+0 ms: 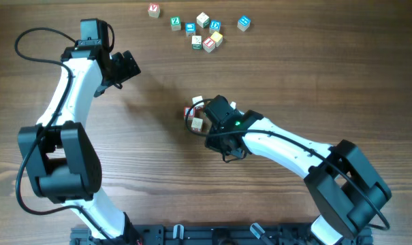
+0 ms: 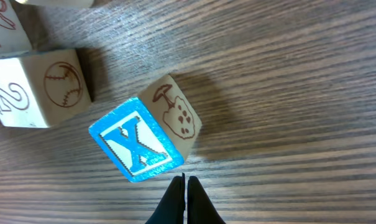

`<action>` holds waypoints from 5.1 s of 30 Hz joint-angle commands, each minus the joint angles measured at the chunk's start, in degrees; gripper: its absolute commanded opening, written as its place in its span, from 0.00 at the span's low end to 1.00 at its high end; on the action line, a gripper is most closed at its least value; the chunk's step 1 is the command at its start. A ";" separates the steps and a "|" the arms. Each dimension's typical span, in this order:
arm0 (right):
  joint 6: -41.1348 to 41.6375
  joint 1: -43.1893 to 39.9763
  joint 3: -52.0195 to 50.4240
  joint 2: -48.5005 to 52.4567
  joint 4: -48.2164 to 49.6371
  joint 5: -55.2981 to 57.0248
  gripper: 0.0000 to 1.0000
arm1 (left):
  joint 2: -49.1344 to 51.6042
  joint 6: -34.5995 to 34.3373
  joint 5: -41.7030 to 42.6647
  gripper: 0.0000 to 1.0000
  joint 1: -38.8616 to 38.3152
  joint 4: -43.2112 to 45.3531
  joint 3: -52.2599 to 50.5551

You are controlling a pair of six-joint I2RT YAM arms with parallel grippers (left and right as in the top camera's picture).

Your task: Form a circle

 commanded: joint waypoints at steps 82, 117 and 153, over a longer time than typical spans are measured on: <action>-0.46 0.13 -3.67 -0.48 17.07 5.55 0.05 | -0.98 0.26 0.07 1.00 0.20 -0.02 0.63; -6.84 -3.41 -2.29 -10.56 3.96 6.05 0.04 | -0.98 0.26 0.07 1.00 0.20 -0.02 0.63; -4.35 -2.93 -4.28 -9.79 4.44 6.88 0.06 | -0.98 0.26 0.07 1.00 0.20 -0.02 0.63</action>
